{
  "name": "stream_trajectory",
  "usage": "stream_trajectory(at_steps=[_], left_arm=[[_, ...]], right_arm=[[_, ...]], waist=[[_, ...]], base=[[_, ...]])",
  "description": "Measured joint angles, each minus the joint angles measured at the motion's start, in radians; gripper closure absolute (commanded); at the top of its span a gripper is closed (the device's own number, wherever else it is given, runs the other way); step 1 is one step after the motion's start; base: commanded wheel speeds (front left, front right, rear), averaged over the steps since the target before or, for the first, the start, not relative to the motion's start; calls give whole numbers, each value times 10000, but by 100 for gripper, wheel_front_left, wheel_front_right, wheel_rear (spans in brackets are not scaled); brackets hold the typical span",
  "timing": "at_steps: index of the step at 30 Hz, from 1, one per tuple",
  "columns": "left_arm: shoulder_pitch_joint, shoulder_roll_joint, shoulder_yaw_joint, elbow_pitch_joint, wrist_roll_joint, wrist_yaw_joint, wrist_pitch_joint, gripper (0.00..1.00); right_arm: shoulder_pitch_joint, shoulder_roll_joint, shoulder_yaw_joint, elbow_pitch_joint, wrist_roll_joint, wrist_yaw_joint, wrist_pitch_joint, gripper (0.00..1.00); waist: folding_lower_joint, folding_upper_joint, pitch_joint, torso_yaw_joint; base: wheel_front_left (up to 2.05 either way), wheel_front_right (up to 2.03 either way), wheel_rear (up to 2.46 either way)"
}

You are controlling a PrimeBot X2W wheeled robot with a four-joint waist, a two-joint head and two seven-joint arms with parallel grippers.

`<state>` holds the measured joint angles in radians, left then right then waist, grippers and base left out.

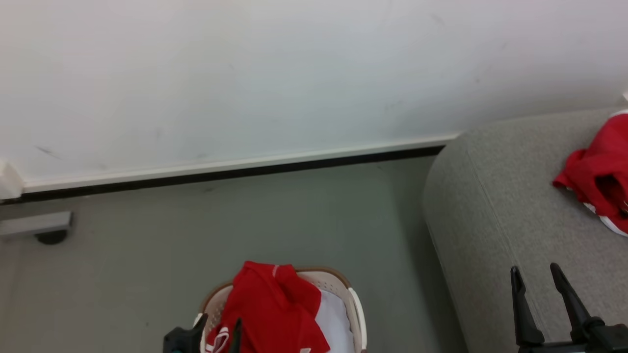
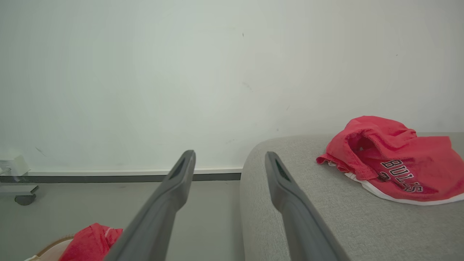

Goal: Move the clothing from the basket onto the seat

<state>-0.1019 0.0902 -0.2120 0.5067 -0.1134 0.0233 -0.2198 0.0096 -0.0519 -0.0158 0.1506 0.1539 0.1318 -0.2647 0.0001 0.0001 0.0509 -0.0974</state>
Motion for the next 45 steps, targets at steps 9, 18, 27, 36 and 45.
stream_trajectory(at_steps=[9,18,27,36,45], left_arm=[[-1770,240,-301,2671,694,709,1593,0],[-3482,750,-349,4798,1043,1275,2558,0],[-4678,1018,-368,6105,1043,1532,2545,0],[-5700,1283,-554,6824,1141,1952,2500,0],[-6226,1578,-614,7352,1127,1935,2366,0]], right_arm=[[-625,6,169,-307,330,0,0,0],[-1514,10,420,-604,1271,0,0,0],[-2085,10,431,-834,1592,0,0,0],[-2550,10,430,-1049,1824,0,0,0],[-2659,10,476,-1091,2084,0,0,0]], waist=[[1,0,1262,-797],[1,0,2749,-1453],[1,-1,4110,-1814],[1,0,5200,-1934],[0,0,5810,-2083]], base=[[0,0,0],[0,0,0],[0,0,0],[0,0,0],[0,0,0]])
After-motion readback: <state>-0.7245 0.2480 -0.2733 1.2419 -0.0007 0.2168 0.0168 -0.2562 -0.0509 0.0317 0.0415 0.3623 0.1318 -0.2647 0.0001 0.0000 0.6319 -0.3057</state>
